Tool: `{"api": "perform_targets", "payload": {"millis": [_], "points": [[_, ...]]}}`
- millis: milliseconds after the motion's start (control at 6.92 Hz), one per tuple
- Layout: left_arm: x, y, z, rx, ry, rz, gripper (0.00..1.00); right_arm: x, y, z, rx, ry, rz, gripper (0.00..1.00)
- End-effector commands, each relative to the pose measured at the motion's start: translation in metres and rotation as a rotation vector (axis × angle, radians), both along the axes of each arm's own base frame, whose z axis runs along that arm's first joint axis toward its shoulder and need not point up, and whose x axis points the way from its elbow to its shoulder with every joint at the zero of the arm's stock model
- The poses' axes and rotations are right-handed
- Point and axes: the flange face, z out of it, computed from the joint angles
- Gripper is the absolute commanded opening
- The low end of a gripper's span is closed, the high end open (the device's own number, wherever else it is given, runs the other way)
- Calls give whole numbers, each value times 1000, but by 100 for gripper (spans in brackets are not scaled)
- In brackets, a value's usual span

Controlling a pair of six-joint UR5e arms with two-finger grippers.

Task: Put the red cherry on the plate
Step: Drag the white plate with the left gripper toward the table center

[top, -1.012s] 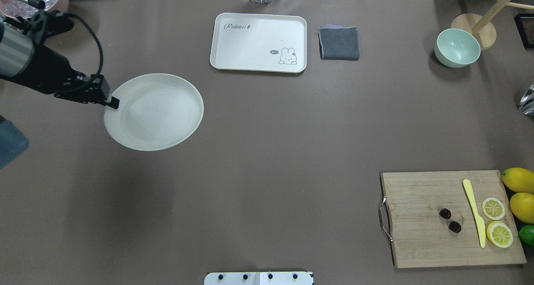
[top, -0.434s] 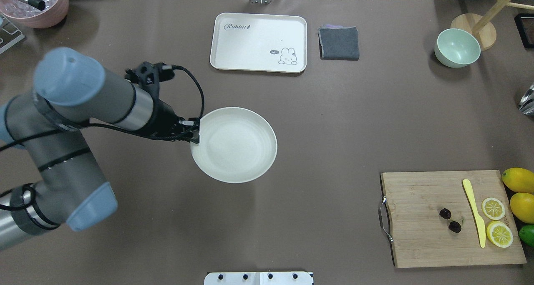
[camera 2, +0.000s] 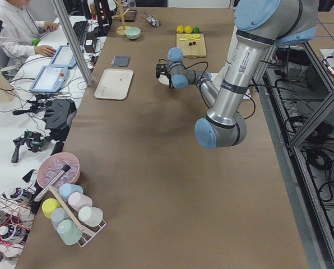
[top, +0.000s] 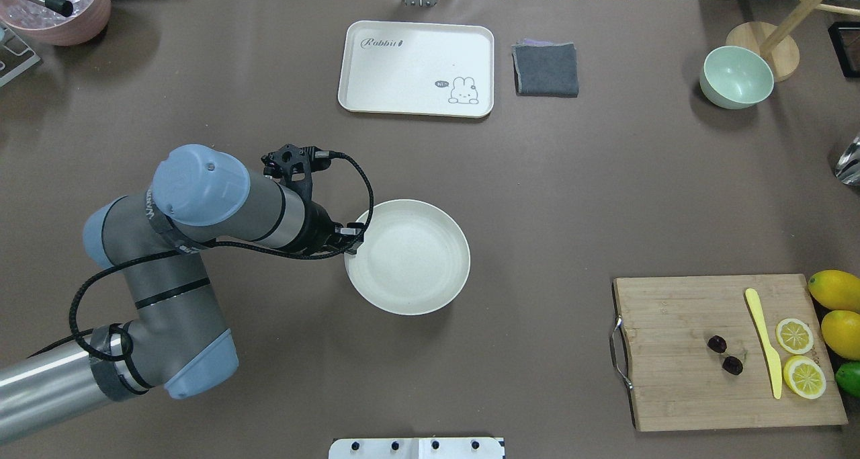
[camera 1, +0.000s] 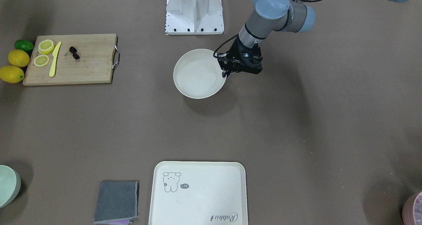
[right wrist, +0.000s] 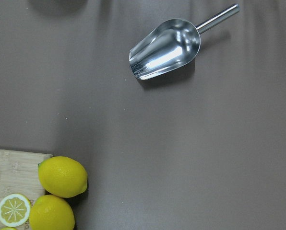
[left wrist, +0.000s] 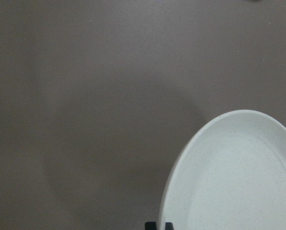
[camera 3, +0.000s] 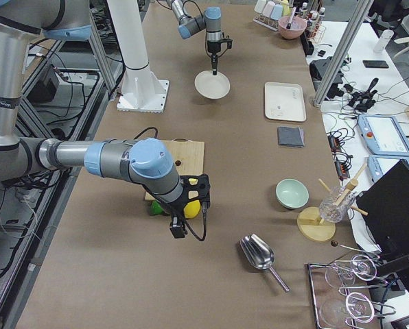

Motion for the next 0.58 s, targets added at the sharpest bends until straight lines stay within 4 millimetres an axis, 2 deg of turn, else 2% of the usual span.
{"api": "perform_targets", "payload": {"millis": [0, 289, 434], "points": [[28, -16, 23, 14, 2, -12, 0, 3, 11, 0, 0, 1, 13, 100], [39, -24, 39, 26, 13, -19, 0, 5, 16, 2, 0, 1, 17, 100], [41, -24, 40, 25, 15, -19, 0, 6, 17, 2, 1, 1, 19, 100]]}}
